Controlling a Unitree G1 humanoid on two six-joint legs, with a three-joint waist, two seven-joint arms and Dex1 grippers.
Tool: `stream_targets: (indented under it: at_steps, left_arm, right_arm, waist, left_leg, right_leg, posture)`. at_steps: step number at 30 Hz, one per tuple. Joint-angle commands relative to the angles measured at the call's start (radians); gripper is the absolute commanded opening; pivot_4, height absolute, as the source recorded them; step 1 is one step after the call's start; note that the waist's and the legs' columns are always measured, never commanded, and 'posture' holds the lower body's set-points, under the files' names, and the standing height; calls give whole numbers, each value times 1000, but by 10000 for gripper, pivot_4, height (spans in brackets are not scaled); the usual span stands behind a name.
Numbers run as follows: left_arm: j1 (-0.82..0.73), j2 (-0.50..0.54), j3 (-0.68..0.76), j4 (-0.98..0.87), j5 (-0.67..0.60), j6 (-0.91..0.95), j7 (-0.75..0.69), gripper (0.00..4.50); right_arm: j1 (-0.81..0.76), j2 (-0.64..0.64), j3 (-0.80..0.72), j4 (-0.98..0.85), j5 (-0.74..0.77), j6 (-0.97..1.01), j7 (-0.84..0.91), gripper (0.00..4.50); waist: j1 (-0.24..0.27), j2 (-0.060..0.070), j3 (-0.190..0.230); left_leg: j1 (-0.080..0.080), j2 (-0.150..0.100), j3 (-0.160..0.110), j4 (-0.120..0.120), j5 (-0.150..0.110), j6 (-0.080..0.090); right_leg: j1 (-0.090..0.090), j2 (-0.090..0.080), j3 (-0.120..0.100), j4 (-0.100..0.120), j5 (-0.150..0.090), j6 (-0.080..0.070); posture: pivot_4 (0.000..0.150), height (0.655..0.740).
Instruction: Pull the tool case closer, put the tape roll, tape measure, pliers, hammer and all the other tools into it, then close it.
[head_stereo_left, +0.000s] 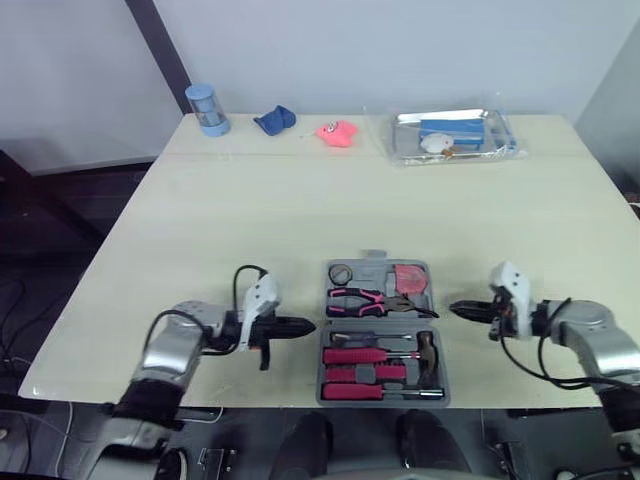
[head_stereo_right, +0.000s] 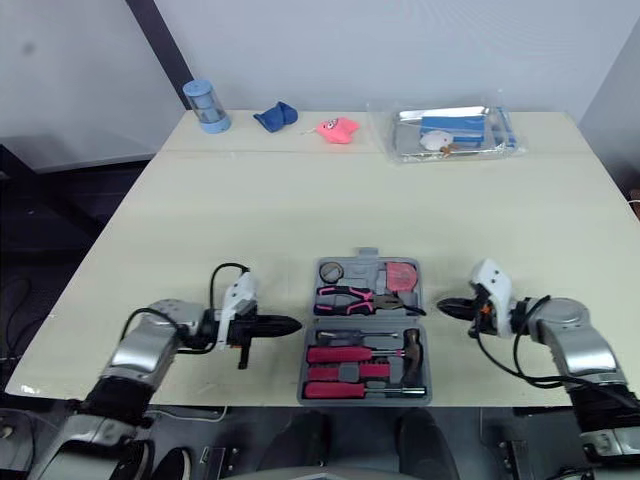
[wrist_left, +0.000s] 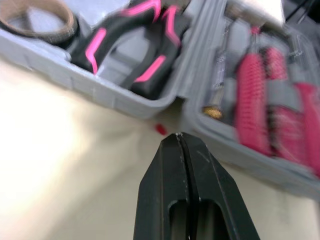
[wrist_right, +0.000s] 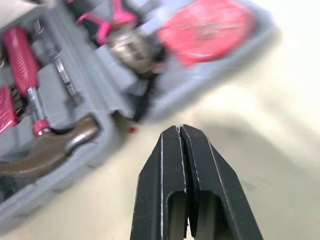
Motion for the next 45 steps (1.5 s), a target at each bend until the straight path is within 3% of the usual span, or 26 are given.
stream_targets:
  at_steps: [1,8,17,24,36,45]
  left_arm:
    - [44,17,25,-159,-87,36,-19,0]
    - [103,-3,-82,-359,-104,85,9,0]
    - [72,-28,-276,-274,89,-43,60,0]
    - [35,-44,-329,-154,172,-110,91,0]
    - [53,-34,-328,-120,162,-129,89,0]
    - [75,-27,-255,-126,84,-139,79,0]
  right_arm:
    - [-45,-3,-48,-4,78,99,-7,12797]
    - [-223,34,0,114,120,319,-32,44548]
    - [-470,122,120,433,38,370,-5,44548]
    - [-551,194,162,579,4,351,47,44548]
    - [-554,272,51,635,89,384,140,44548]
    - [-492,256,28,520,156,344,332,44548]
  waist:
    - [1,0,0]
    - [-5,0,0]
    - [-1,0,1]
    - [-4,1,0]
    - [-6,2,-1]
    - [-19,3,-1]
  left_leg:
    - [0,0,0,0,0,0]
    - [0,0,1,0,0,0]
    - [0,0,2,-2,0,0]
    - [0,0,2,-2,0,0]
    - [1,0,2,-2,0,0]
    - [1,0,1,-2,0,0]
  right_leg:
    - [0,0,0,0,0,0]
    - [0,0,1,0,0,0]
    - [0,0,1,-1,0,0]
    - [0,0,1,-1,0,0]
    - [0,0,1,0,0,0]
    - [0,0,1,0,0,0]
  posture:
    - [1500,7400]
    - [1500,7400]
    - [1500,7400]
    - [1500,7400]
    - [1500,7400]
    - [1500,7400]
